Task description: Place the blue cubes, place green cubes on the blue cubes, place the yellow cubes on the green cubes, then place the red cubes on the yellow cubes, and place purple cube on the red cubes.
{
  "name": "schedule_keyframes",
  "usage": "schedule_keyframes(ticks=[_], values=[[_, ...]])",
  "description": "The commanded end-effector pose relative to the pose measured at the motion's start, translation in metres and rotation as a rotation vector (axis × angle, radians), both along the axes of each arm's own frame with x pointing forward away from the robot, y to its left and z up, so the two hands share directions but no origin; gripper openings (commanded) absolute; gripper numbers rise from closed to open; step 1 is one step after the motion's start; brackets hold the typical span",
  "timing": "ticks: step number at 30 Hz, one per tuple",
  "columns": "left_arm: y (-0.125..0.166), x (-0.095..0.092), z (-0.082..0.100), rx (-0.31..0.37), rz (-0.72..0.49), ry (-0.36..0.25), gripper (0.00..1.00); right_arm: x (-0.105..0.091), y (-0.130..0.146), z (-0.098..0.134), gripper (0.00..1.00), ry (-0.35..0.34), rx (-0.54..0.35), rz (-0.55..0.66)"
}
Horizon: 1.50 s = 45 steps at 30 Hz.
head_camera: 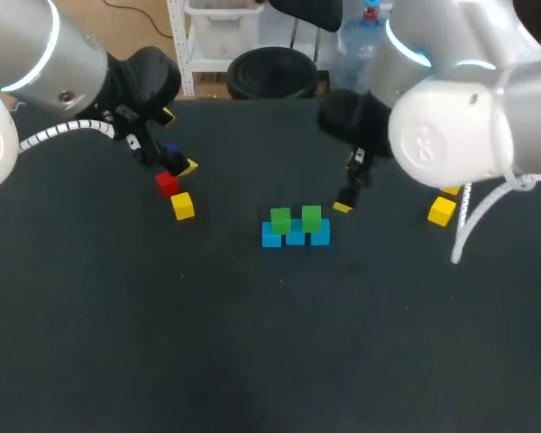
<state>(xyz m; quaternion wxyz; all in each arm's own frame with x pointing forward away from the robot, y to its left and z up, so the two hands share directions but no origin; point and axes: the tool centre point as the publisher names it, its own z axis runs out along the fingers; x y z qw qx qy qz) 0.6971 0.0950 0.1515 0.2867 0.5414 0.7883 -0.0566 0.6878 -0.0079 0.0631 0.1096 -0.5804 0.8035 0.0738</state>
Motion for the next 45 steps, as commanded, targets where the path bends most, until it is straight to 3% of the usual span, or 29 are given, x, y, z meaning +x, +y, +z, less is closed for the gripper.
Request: schedule_keyframes(ticks=[1, 6, 13, 19, 35, 38, 45], values=[[0.001, 0.002, -0.001, -0.003, -0.005, 0.001, 1.0, -0.008, -0.009, -0.003, 1.0, -0.03, 0.0, 0.014], [0.001, 0.002, -0.001, -0.003, -0.005, 0.001, 1.0, -0.008, 0.0, -0.007, 1.0, -0.008, -0.019, 0.098], [0.001, 0.002, -0.001, -0.003, -0.005, 0.001, 1.0, -0.005, 0.02, -0.001, 1.0, 0.029, 0.06, 0.216], [0.001, 0.002, -0.001, -0.003, -0.005, 0.001, 1.0, -0.003, 0.026, -0.006, 1.0, 0.059, 0.068, 0.242], [0.001, 0.002, -0.001, -0.003, -0.005, 0.001, 1.0, -0.013, 0.053, -0.014, 1.0, 0.054, 0.035, 0.327], [0.001, 0.002, -0.001, -0.003, -0.005, 0.001, 1.0, -0.015, 0.054, -0.015, 0.88, 0.06, 0.031, 0.335], [0.001, 0.002, -0.001, -0.003, -0.005, 0.001, 1.0, -0.019, 0.056, -0.018, 0.82, 0.077, 0.021, 0.353]])
